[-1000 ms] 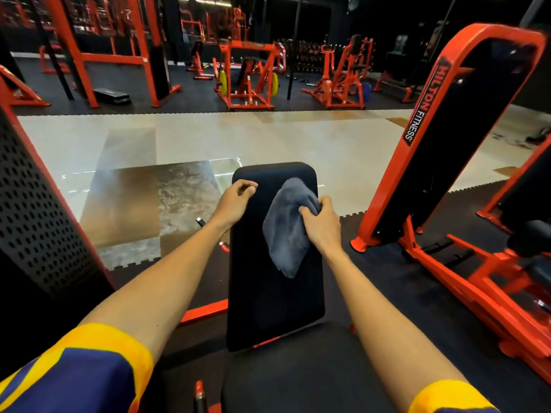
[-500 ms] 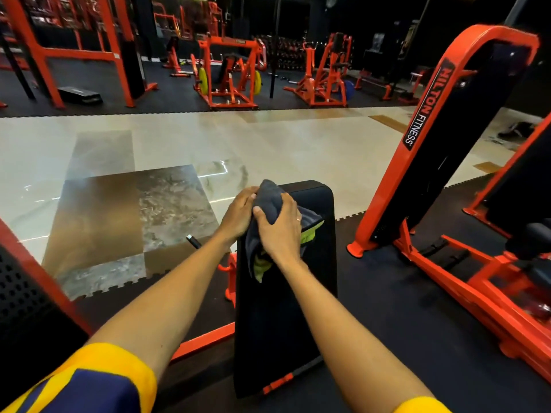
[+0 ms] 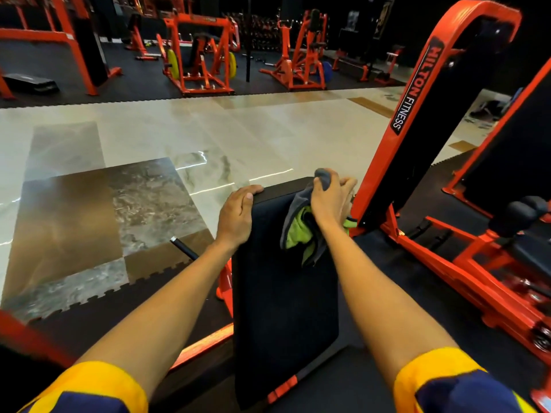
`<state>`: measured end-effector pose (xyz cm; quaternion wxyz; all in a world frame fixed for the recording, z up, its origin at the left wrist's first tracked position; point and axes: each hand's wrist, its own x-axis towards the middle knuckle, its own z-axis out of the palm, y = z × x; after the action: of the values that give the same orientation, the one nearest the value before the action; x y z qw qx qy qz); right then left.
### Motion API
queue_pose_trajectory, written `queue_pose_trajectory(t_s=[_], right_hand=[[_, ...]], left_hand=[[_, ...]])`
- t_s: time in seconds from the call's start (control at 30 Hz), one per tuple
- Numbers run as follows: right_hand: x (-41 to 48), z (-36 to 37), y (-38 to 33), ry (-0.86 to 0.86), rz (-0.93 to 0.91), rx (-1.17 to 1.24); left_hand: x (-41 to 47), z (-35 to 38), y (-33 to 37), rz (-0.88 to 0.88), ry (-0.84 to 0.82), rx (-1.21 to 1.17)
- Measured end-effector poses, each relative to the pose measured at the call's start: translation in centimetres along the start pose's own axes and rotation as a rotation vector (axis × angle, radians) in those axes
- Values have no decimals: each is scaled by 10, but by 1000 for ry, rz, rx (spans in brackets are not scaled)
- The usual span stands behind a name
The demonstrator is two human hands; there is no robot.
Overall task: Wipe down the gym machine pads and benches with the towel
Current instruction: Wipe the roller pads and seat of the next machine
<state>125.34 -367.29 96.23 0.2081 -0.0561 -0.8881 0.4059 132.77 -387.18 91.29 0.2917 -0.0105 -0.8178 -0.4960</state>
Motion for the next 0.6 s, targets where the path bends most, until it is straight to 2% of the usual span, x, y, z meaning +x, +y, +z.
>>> queue_pose_trajectory(t_s=[0.1, 0.23, 0.37, 0.4, 0.43, 0.5, 0.6], right_hand=[[-21, 15, -14, 42, -74, -1], [-98, 41, -28, 101, -261, 164], [-97, 32, 11, 65, -645, -92], [-83, 30, 23, 83, -673, -184], [-67, 28, 31, 102, -641, -258], [-44, 24, 36, 106, -421, -264], [-47, 31, 9, 137, -80, -29]], left_hand=[[-1, 1, 0, 40, 36, -8], [0, 3, -1, 54, 40, -16], [1, 3, -1, 61, 39, 6], [1, 3, -1, 61, 45, -6], [1, 3, -1, 63, 50, -18], [-2, 4, 0, 66, 59, -26], [-2, 4, 0, 71, 75, -44]])
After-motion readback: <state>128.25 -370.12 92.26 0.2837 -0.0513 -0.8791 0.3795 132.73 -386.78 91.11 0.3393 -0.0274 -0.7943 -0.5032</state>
